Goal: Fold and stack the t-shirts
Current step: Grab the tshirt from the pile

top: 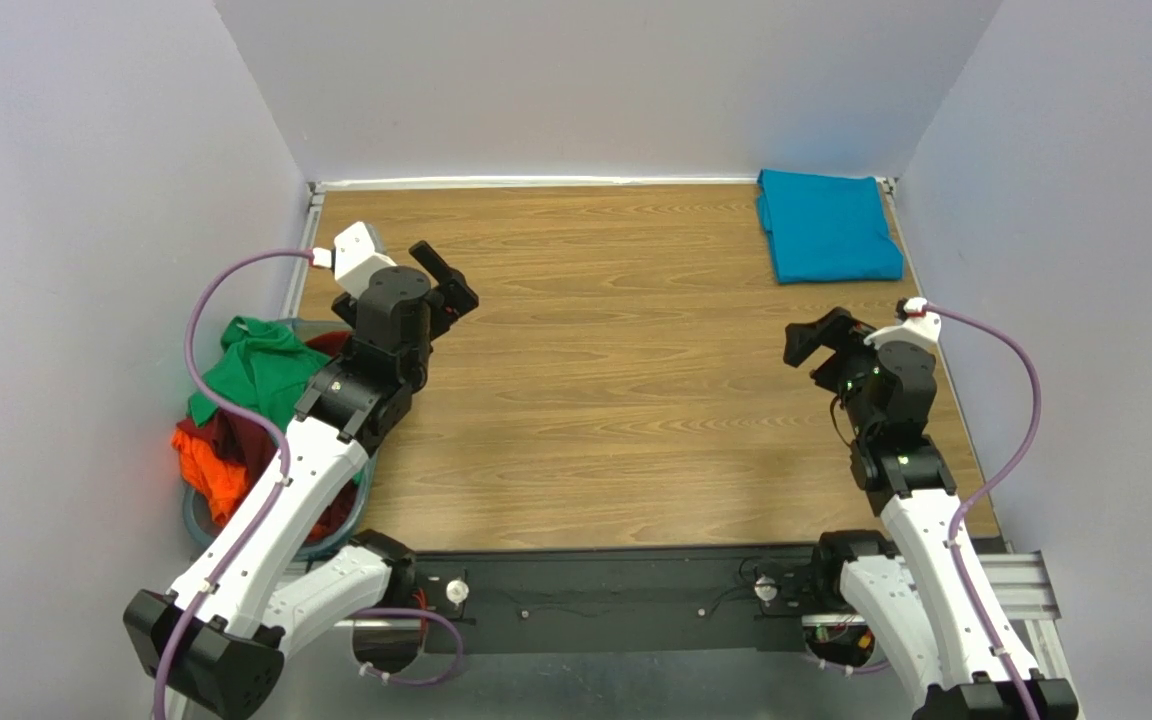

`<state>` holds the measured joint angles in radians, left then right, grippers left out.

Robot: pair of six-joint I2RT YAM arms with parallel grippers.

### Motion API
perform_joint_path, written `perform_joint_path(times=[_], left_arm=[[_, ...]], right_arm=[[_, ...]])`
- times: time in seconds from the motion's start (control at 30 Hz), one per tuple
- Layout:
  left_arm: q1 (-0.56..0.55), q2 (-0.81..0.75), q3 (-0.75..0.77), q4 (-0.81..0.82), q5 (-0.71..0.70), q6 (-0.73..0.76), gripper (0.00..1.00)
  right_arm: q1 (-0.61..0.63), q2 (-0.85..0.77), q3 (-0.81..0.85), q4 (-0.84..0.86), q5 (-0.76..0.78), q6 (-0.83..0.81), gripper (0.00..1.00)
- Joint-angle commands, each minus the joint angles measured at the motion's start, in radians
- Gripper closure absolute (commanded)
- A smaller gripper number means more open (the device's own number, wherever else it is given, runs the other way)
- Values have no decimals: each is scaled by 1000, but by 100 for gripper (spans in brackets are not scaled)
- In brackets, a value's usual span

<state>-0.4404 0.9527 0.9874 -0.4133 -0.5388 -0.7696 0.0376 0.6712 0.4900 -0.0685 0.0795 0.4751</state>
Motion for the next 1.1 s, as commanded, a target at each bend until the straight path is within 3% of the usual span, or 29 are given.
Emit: perform_joint_path(times=[0.0, 0.1, 0.23, 0.33, 0.37, 0.4, 0.53, 0.6, 0.7, 0.87, 1.07], left_arm=[[3, -25, -65, 11, -82, -107, 3], [3, -60, -130, 67, -64, -117, 4], [3, -80, -130, -24, -153, -149, 2], [6, -37, -81, -224, -262, -288, 2], [9, -20, -66, -358, -283, -343, 2], [18, 15, -34, -417, -317, -449, 2], [60, 66, -3, -561, -345, -546, 2], [94, 66, -27, -539, -326, -547, 2], [234, 52, -76, -412, -226, -436, 2], [357, 24, -157, -234, -129, -314, 2], [411, 53, -205, -92, -44, -277, 2]], right_arm=[[1, -12, 18, -1, -30, 11, 0], [1, -12, 15, 1, -52, 10, 0], [2, -7, 13, 1, -70, 10, 0], [1, 4, 12, -1, -72, 13, 0], [2, 10, 10, -1, -73, 13, 0], [-1, 13, 12, 1, -73, 13, 0], [1, 34, 15, -1, -119, 13, 0], [1, 44, 15, -1, -133, 11, 0], [1, 51, 15, -1, -141, 11, 0], [1, 56, 18, 1, -162, 8, 0], [1, 56, 19, -1, -162, 7, 0]])
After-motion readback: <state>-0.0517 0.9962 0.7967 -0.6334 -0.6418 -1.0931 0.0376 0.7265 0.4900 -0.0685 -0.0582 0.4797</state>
